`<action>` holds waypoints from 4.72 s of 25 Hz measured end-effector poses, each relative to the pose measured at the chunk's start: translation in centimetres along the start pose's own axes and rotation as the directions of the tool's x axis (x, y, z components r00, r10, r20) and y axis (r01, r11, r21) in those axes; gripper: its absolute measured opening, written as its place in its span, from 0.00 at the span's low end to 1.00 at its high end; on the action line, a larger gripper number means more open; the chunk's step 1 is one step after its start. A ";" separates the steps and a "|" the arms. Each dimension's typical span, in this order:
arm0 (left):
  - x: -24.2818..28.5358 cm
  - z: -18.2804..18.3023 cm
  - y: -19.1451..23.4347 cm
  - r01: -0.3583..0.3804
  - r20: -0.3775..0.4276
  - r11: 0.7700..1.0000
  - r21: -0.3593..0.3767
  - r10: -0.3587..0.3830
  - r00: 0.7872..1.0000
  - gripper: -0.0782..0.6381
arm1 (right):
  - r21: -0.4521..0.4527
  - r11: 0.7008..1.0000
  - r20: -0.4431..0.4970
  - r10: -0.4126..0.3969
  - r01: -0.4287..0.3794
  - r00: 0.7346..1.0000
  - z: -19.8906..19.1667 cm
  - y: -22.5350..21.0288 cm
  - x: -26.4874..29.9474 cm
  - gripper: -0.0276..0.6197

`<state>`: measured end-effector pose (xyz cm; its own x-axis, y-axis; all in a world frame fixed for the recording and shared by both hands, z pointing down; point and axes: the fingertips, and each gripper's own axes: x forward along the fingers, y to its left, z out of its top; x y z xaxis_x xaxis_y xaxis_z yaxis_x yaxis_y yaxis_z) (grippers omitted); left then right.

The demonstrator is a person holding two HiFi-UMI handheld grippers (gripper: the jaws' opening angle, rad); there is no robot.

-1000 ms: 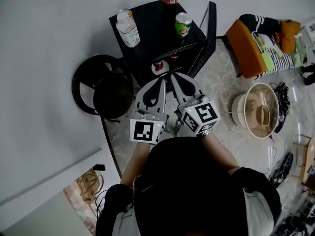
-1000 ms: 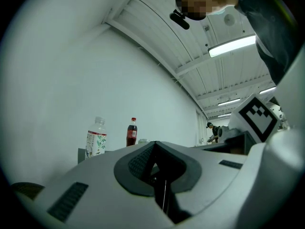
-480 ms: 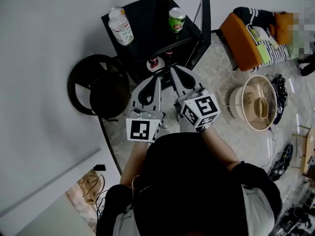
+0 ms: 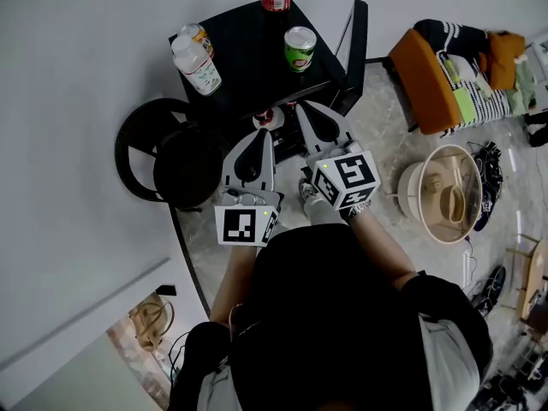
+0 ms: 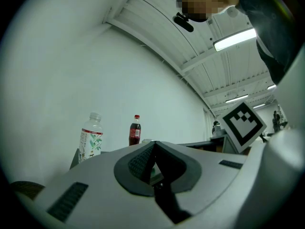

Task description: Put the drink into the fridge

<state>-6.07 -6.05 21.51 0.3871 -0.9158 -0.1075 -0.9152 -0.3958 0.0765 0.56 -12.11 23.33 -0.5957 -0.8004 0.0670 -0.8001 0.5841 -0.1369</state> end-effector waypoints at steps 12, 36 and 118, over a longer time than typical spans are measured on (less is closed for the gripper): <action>7.5 -0.2 -0.7 -0.098 0.006 0.994 0.040 0.097 0.995 0.12 | -0.042 0.993 -0.030 0.107 -0.109 0.994 1.2 -6.7 4.6 0.09; 9.3 0.3 0.3 -0.348 0.022 0.931 0.114 0.348 0.937 0.12 | -0.073 0.928 -0.261 0.336 -0.366 0.905 -1.0 -9.2 12.8 0.53; -17.2 -2.7 2.4 -0.415 -0.035 0.909 0.040 0.416 0.909 0.12 | -0.137 0.885 -0.274 0.399 -0.446 0.875 -7.5 11.2 -3.3 0.54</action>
<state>-14.61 8.56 26.19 -0.0252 -0.9992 -0.0308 -0.9969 0.0228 0.0747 -6.95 -1.95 29.01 -0.8598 -0.4304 0.2747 -0.4516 0.8921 -0.0159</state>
